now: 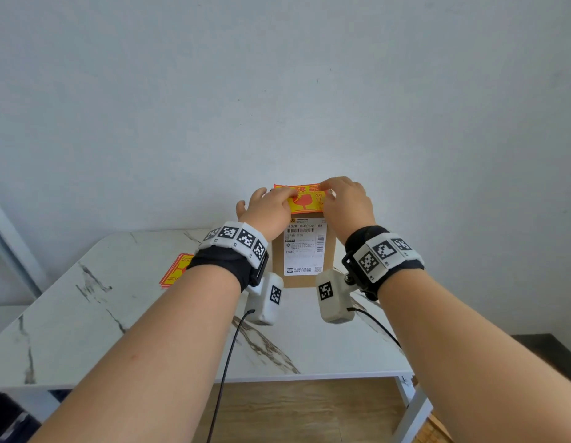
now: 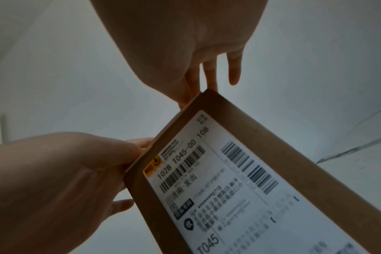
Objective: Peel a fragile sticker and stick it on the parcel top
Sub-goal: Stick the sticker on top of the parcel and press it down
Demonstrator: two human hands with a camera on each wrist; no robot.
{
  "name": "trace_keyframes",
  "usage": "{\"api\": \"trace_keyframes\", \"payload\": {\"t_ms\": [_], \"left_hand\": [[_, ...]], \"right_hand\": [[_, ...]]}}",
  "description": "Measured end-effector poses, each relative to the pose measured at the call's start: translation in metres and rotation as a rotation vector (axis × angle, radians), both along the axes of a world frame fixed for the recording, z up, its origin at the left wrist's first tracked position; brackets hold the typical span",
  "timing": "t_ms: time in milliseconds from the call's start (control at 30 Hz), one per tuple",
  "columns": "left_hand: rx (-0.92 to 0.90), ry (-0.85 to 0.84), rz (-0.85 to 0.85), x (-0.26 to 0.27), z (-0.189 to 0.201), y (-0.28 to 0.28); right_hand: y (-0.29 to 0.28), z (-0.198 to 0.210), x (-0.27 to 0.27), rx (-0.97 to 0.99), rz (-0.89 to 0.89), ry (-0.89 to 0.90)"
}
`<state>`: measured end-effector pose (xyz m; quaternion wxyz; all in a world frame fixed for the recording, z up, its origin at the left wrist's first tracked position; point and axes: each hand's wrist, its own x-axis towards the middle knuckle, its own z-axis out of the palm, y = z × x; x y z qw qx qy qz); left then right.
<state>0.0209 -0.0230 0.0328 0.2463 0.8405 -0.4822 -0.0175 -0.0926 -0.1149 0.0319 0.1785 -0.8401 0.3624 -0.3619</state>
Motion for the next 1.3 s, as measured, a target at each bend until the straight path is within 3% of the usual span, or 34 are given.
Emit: {"api": "trace_keyframes", "payload": {"t_ms": [100,367,767,967,1133,1300], "left_hand": [[0.030,0.040,-0.017,0.005,-0.001,-0.001],[0.028,0.127,-0.045,0.014,-0.001,-0.004],[0.040,0.061,-0.025,0.014,-0.008,-0.007],[0.025,0.060,-0.050,0.011,-0.010,-0.007],[0.021,0.006,-0.067,0.014,-0.013,-0.005],[-0.077,0.142,-0.161,0.011,-0.015,0.002]], "right_hand": [[0.003,0.000,0.007,0.005,0.065,0.077],[-0.005,0.006,0.015,0.245,0.041,0.125],[-0.014,-0.005,0.024,0.243,0.124,0.138],[-0.010,-0.022,0.003,0.340,0.097,-0.138],[-0.004,-0.021,-0.001,0.370,0.141,-0.187],[0.005,-0.024,-0.008,0.396,0.186,-0.235]]}}
